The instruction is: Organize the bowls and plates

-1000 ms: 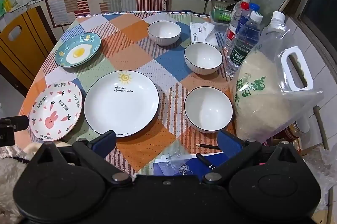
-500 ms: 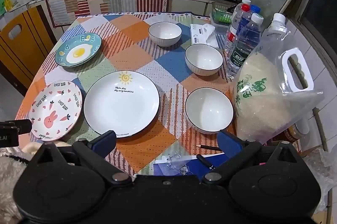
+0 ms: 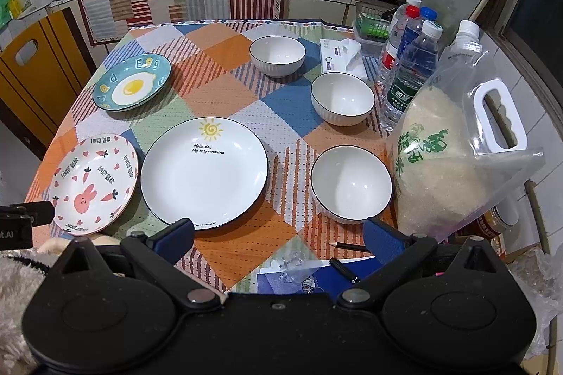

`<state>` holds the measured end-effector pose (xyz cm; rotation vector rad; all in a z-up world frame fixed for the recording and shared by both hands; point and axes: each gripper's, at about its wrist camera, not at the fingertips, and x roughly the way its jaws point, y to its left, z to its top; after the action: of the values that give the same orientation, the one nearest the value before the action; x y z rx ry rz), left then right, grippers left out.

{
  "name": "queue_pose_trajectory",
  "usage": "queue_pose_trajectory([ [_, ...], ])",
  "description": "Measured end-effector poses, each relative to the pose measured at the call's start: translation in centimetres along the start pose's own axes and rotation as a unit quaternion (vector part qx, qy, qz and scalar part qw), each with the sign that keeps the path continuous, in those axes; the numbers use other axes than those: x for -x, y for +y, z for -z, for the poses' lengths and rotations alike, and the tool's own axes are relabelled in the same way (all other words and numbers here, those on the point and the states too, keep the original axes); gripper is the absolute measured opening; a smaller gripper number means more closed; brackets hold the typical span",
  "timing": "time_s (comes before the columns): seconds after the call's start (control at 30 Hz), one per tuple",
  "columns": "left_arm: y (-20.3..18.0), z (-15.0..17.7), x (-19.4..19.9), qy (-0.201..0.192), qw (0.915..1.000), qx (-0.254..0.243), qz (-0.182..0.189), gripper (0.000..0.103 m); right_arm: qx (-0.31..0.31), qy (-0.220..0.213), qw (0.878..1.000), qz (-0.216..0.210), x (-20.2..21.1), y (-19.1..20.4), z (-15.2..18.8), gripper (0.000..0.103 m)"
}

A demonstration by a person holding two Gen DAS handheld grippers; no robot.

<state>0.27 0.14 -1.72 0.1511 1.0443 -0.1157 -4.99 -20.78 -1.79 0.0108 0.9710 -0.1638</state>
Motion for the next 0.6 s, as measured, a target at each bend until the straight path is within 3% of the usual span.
queue_pose_trajectory([
  [0.6,0.21,0.4,-0.56,0.002,0.9998,0.014,-0.015,0.096,-0.001,0.002,1.0,0.002,-0.16,-0.22,0.18,0.103],
])
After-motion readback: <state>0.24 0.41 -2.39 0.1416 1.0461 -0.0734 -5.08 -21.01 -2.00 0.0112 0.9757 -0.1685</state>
